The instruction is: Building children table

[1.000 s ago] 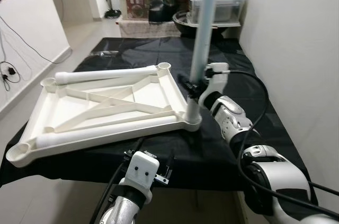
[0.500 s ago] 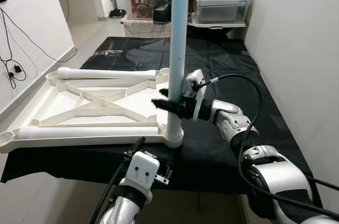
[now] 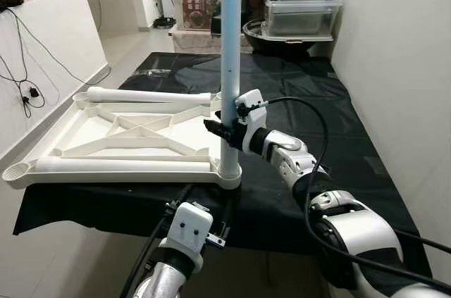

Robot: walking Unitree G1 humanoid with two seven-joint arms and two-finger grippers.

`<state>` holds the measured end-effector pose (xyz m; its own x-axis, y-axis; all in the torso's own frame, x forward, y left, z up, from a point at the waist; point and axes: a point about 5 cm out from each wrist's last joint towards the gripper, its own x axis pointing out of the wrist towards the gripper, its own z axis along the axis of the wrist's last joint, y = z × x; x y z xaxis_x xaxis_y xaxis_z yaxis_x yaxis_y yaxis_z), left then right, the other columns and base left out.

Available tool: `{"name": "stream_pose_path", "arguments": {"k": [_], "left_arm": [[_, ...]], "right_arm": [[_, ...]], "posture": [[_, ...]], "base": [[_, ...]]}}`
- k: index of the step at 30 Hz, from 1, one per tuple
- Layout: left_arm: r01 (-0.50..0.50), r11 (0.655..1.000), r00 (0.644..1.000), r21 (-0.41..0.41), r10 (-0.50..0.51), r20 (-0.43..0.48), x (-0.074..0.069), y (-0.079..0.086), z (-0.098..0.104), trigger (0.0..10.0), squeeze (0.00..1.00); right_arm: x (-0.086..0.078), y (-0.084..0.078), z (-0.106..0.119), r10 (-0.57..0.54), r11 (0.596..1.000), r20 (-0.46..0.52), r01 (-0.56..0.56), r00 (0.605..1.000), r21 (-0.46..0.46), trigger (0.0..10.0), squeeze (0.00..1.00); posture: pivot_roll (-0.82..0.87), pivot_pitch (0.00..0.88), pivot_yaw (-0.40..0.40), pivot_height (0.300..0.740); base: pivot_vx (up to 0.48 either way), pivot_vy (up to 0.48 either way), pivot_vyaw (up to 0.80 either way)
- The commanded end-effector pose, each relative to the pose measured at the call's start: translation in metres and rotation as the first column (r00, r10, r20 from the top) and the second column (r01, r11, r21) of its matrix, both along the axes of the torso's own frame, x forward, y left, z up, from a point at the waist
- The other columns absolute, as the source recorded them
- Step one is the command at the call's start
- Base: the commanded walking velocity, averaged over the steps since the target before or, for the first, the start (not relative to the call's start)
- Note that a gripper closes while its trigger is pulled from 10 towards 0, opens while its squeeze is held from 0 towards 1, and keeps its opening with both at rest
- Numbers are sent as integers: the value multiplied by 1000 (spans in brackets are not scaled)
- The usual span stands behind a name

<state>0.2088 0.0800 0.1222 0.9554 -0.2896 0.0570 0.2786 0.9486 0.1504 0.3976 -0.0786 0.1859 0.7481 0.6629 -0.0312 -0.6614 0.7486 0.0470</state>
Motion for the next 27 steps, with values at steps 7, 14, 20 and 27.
{"name": "stream_pose_path", "arguments": {"k": [7, 14, 20, 27], "left_arm": [[8, 1000, 1000, 8, -8, -14, 0, 0, -2, 10000, 0], [10, 1000, 1000, 11, -10, -13, 0, 0, -2, 10000, 0], [10, 1000, 1000, 12, -9, -14, 0, -1, -3, 10000, 0], [68, 997, 995, -24, -69, -70, -3, -6, -7, 10000, 0]], "right_arm": [[2, -71, -37, -825, 528, -242, 849, 510, -10, 0, 0], [0, -51, -35, -850, 462, -274, 887, 449, 19, 0, 0], [2, -11, -19, -729, 658, -164, 746, 665, 101, 10000, 1000], [6, -20, -7, -651, 698, -174, 673, 739, 245, 10000, 0]], "posture": [[59, 0, 2, 740], [59, 0, 3, 740], [62, 0, -5, 740], [63, 0, -5, 740]], "base": [[0, 0, 0], [0, 0, 0], [0, 0, 0], [0, 0, 0]]}}
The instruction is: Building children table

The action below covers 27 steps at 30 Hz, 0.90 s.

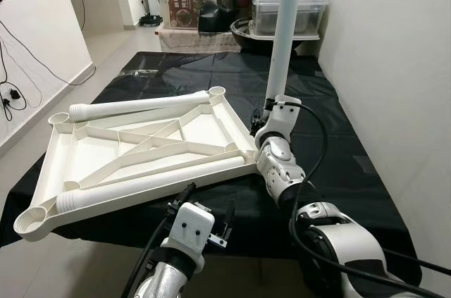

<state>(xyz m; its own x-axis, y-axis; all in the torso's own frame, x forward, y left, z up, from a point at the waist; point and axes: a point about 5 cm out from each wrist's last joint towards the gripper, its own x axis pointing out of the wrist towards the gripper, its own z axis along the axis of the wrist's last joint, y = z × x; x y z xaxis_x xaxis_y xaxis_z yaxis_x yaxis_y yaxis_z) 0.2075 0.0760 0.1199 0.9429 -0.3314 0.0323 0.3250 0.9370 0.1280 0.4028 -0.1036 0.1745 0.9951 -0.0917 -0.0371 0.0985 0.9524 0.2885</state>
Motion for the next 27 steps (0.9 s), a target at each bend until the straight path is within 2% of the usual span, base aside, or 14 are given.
{"name": "stream_pose_path", "arguments": {"k": [1, 3, 7, 11, 12, 15, 18, 19, 21, 22, 24, 25, 26, 27], "left_arm": [[24, 1000, 999, -7, -24, -40, -2, -2, -5, 10000, 0], [28, 1000, 999, -9, -29, -42, -2, -2, -5, 10000, 0], [59, 998, 997, -5, -60, -56, -4, -5, -8, 10000, 0], [63, 998, 997, -2, -63, -54, -5, -5, -8, 10000, 0], [63, 998, 997, -2, -63, -54, -5, -5, -8, 10000, 0], [60, 998, 997, 0, -60, -51, -4, -4, -7, 10000, 0], [60, 998, 997, 0, -59, -52, -4, -4, -6, 10000, 0], [60, 998, 997, 1, -60, -52, -4, -4, -6, 10000, 0], [60, 998, 997, 1, -60, -52, -4, -4, -6, 10000, 0], [61, 998, 997, 2, -60, -52, -4, -4, -6, 10000, 0], [61, 998, 997, 2, -60, -52, -4, -4, -6, 10000, 0], [61, 998, 997, 4, -61, -50, -5, -4, -6, 10000, 0], [61, 998, 997, 4, -61, -50, -5, -4, -6, 10000, 0], [61, 998, 997, 5, -61, -50, -5, -4, -5, 10000, 0]], "right_arm": [[1, 5, 5, 75, 996, 44, -77, 996, 54, 10000, 0], [1, 5, 6, 86, 994, 53, -90, 995, 63, 10000, 0], [4, 2, 19, 349, 928, 168, -366, 922, 78, 10000, 0], [1, 0, 26, 608, 790, 186, -611, 772, -48, 10000, 0], [1, 0, 26, 608, 790, 186, -611, 772, -48, 10000, 0], [-6, 4, 24, 799, 601, 123, -788, 588, -136, 10000, 0], [-8, 5, 23, 833, 553, 108, -821, 543, -141, 10000, 0], [-11, 7, 22, 868, 497, 94, -856, 488, -145, 10000, 0], [-11, 7, 22, 868, 497, 94, -856, 488, -145, 10000, 0], [-16, 9, 20, 920, 391, 70, -907, 385, -157, 10000, 0], [-16, 9, 20, 920, 391, 70, -907, 385, -157, 10000, 0], [-21, 12, 19, 958, 286, 53, -943, 281, -168, 10000, 0], [-21, 12, 19, 958, 286, 53, -943, 281, -168, 10000, 0], [-25, 16, 21, 983, 184, 54, -968, 177, -169, 10000, 0]], "posture": [[63, 0, -5, 740], [63, 0, -5, 740], [61, 0, -1, 740], [61, 0, -1, 740], [61, 0, -1, 740], [72, 0, -5, 740], [72, 0, -5, 740], [72, 0, -5, 740], [72, 0, -5, 740], [72, 0, -5, 740], [72, 0, -5, 740], [84, 0, -11, 740], [84, 0, -11, 740], [84, 0, -11, 740]], "base": [[0, 0, 0], [0, 0, 0], [0, 0, 0], [0, 0, 0], [0, 0, 0], [0, 0, 0], [0, 0, 0], [0, 0, 0], [0, 0, 0], [0, 0, 0], [0, 0, 0], [0, 0, 0], [0, 0, 0], [0, 0, 0]]}}
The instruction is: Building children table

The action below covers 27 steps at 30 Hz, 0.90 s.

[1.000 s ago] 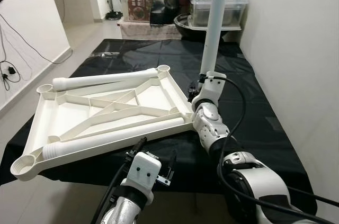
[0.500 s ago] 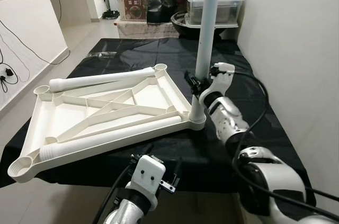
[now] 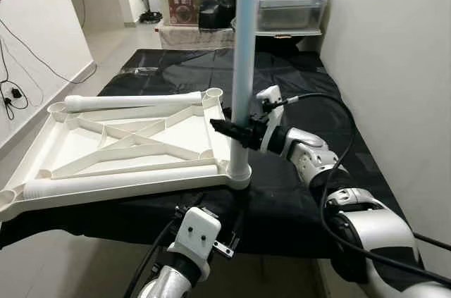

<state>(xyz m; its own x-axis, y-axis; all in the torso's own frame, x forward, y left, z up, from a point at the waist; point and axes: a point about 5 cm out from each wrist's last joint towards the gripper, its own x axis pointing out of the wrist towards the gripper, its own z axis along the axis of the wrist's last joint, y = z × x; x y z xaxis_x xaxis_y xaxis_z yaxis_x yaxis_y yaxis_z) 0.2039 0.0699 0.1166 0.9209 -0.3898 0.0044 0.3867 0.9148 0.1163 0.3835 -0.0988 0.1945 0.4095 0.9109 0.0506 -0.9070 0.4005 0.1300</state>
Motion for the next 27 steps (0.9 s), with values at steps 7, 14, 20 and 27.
{"name": "stream_pose_path", "arguments": {"k": [7, 14, 20, 27], "left_arm": [[0, 1000, 1000, 8, 0, -19, -1, 3, -2, 10000, 0], [-1, 1000, 1000, 8, 1, -19, -1, 2, -2, 10000, 0], [-1, 1000, 1000, 8, 1, -20, -1, 2, -2, 10000, 0], [1, 1000, 1000, 9, -1, -21, -1, 2, -2, 10000, 0]], "right_arm": [[-12, 25, 7, 278, 961, 7, -278, 961, 16, 0, 0], [4, 32, 6, -72, 997, 18, 72, 997, -3, 0, 0], [20, 21, 5, -449, 893, -17, 449, 893, -6, 0, 0], [30, -17, -5, -831, 553, -27, 822, 555, -134, 0, 0]], "posture": [[84, 0, -11, 740], [87, 0, -14, 740], [87, 0, -14, 740], [87, 0, -14, 740]], "base": [[0, 0, 0], [0, 0, 0], [0, 0, 0], [0, 0, 0]]}}
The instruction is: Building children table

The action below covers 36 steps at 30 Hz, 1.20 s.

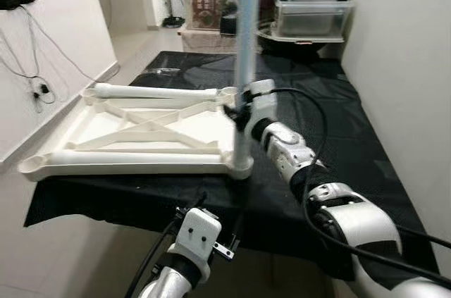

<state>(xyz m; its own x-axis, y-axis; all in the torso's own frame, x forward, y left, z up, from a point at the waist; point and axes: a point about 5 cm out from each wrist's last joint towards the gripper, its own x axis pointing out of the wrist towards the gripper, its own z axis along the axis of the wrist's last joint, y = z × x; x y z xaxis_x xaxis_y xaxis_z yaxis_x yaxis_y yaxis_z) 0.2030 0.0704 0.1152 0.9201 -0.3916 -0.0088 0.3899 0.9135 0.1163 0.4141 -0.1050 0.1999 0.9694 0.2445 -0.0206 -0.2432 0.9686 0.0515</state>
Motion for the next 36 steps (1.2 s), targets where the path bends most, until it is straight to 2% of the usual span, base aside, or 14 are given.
{"name": "stream_pose_path", "arguments": {"k": [1, 2, 4, 7, 12, 13, 14, 18, 19, 21, 22, 26, 30, 36], "left_arm": [[0, 1000, 1000, 4, 0, -9, 0, 1, 0, 10000, 0], [0, 1000, 1000, 4, 0, -9, 0, 1, 0, 10000, 0], [0, 1000, 1000, 4, 0, -9, 0, 1, 0, 10000, 0], [2, 1000, 1000, 5, -2, -9, 1, 1, 0, 10000, 0], [3, 1000, 1000, 7, -3, -10, 0, 1, 0, 10000, 0], [4, 1000, 1000, 7, -4, -10, 1, 1, -1, 10000, 0], [3, 1000, 1000, 7, -3, -11, 1, 0, -1, 10000, 0], [3, 1000, 1000, 7, -3, -11, 1, 0, -1, 10000, 0], [3, 1000, 1000, 7, -3, -11, 1, 0, -1, 10000, 0], [2, 1000, 1000, 6, -2, -11, 1, 0, -1, 10000, 0], [2, 1000, 1000, 5, -2, -12, 1, -1, -1, 10000, 0], [3, 1000, 1000, 4, -3, -13, 0, -1, -1, 10000, 0], [5, 1000, 1000, 4, -4, -13, 0, -1, -1, 10000, 0], [6, 1000, 1000, 5, -6, -14, 0, -1, -2, 10000, 0]], "right_arm": [[0, -25, -12, -223, 973, -88, 227, 971, 34, 0, 0], [0, -37, -14, -348, 933, -109, 355, 931, 53, 0, 0], [0, -37, -14, -348, 933, -109, 355, 931, 53, 0, 0], [-2, -46, -17, -499, 854, -152, 514, 853, 84, 0, 0], [-4, -30, -21, -511, 835, -188, 536, 839, 122, 0, 0], [-5, -18, -21, -489, 847, -186, 515, 852, 133, 10000, 0], [-5, -7, -19, -446, 874, -164, 468, 880, 135, 10000, 0], [-5, -7, -19, -446, 874, -164, 468, 880, 135, 10000, 0], [-5, 0, -17, -426, 886, -149, 445, 892, 130, 10000, 1000], [-4, 6, -12, -376, 911, -97, 387, 921, 144, 10000, 1000], [-3, 9, -4, -315, 932, -37, 317, 948, 175, 10000, 0], [-2, 8, 8, -220, 956, 58, 203, 974, 214, 10000, 0], [-1, 0, 15, 5, 978, 130, -32, 991, 205, 10000, 0], [-4, -4, 11, 254, 949, 123, -272, 959, 160, 10000, 0]], "posture": [[77, 0, -14, 740], [77, 0, -14, 740], [77, 0, -14, 740], [77, 0, -14, 740], [77, 0, -14, 740], [77, 0, -19, 740], [79, 0, -22, 740], [79, 0, -22, 740], [79, 0, -22, 740], [77, 0, -22, 740], [74, 0, -22, 740], [74, 0, -22, 740], [70, 0, -18, 740], [69, 0, -16, 740]], "base": [[0, 0, 0], [0, 0, 0], [0, 0, 0], [0, 0, 0], [0, 0, 0], [0, 0, 0], [0, 0, 0], [0, 0, 0], [0, 0, 0], [0, 0, 0], [0, 0, 0], [0, 0, 0], [0, 0, 0], [0, 0, 0]]}}
